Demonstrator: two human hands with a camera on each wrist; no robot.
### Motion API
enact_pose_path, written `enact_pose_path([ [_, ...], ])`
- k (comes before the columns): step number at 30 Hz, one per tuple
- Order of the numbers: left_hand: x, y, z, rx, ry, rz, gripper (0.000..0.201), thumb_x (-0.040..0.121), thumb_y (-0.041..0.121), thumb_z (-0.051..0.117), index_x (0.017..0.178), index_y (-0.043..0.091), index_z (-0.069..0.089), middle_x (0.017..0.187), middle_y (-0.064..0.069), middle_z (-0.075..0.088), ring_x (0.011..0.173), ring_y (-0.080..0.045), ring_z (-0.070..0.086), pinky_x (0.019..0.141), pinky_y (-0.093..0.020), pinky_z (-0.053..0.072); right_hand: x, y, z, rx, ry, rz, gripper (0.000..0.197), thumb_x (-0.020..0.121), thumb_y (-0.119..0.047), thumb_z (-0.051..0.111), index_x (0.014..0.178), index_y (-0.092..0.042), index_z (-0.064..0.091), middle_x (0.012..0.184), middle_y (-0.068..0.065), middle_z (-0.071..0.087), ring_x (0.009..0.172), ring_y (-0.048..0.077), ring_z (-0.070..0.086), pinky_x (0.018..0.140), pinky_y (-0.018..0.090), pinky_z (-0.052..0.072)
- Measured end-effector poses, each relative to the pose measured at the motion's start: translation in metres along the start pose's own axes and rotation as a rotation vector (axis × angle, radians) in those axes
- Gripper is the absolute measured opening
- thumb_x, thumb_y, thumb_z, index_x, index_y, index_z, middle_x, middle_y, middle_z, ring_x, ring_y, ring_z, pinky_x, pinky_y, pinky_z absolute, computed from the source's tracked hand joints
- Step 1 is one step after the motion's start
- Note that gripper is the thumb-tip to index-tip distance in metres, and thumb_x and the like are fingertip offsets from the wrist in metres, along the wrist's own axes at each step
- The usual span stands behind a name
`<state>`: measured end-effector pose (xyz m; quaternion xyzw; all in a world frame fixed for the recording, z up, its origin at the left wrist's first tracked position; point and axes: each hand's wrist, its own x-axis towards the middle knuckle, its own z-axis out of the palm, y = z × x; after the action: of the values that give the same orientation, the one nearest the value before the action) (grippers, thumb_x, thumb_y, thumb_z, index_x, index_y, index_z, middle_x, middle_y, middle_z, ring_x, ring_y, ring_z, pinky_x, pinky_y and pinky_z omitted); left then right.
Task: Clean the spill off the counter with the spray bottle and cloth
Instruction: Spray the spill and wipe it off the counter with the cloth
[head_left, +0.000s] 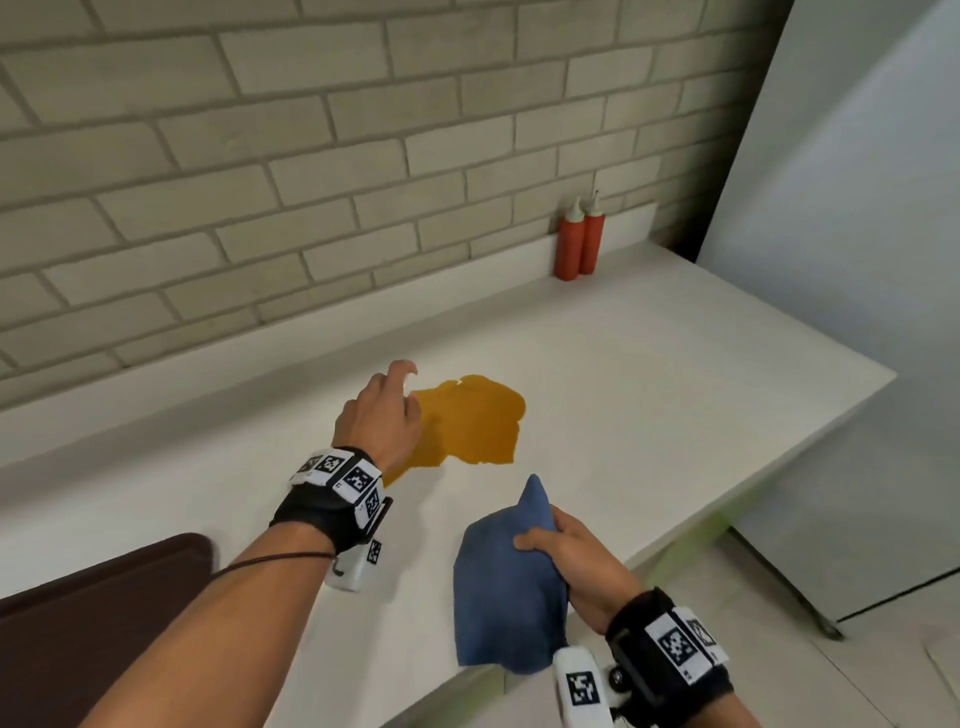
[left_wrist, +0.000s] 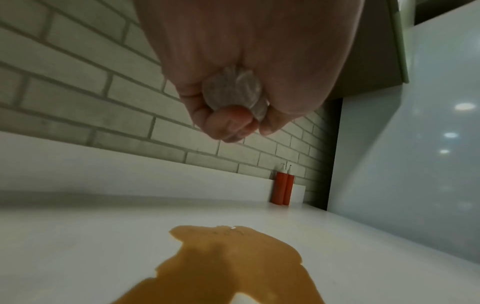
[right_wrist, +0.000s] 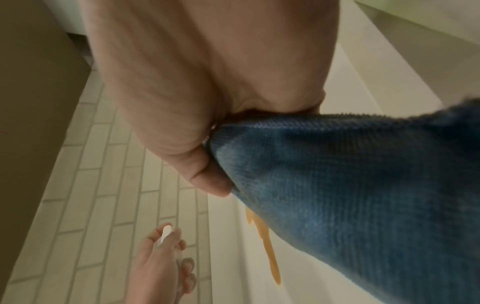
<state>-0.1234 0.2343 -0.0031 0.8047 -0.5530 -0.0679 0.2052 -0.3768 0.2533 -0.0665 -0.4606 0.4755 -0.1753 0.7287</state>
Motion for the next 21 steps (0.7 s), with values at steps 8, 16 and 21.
enact_pose_path([
  [8, 0.022, 0.020, 0.019, 0.037, 0.000, 0.048, 0.032, 0.102, 0.031, 0.038, 0.134, 0.031, 0.038, 0.122, -0.012, 0.066, 0.098, -0.037, 0.064, 0.084, -0.046, 0.051, 0.006, -0.008, -0.028, 0.082, 0.047, 0.008, 0.035, 0.090, -0.013, 0.064, 0.124, -0.018, 0.061, 0.118, 0.007, 0.071, 0.113, 0.026, 0.064, 0.102, 0.047, 0.050],
  [16, 0.052, 0.022, 0.026, 0.016, -0.062, 0.143, 0.033, 0.102, 0.033, 0.040, 0.134, 0.034, 0.039, 0.111, -0.008, 0.069, 0.090, -0.031, 0.065, 0.083, -0.046, 0.054, 0.025, -0.024, -0.041, 0.018, 0.111, -0.021, 0.046, 0.078, -0.026, 0.071, 0.123, -0.026, 0.062, 0.120, 0.002, 0.069, 0.116, 0.026, 0.060, 0.104, 0.050, 0.048],
  [21, 0.065, 0.010, 0.025, -0.101, -0.022, 0.144, 0.030, 0.103, 0.031, 0.042, 0.133, 0.031, 0.041, 0.116, -0.011, 0.069, 0.095, -0.033, 0.065, 0.083, -0.046, 0.054, 0.031, -0.038, -0.044, 0.027, 0.114, -0.056, 0.050, 0.071, -0.030, 0.071, 0.121, -0.027, 0.066, 0.119, 0.001, 0.071, 0.116, 0.025, 0.061, 0.103, 0.052, 0.049],
])
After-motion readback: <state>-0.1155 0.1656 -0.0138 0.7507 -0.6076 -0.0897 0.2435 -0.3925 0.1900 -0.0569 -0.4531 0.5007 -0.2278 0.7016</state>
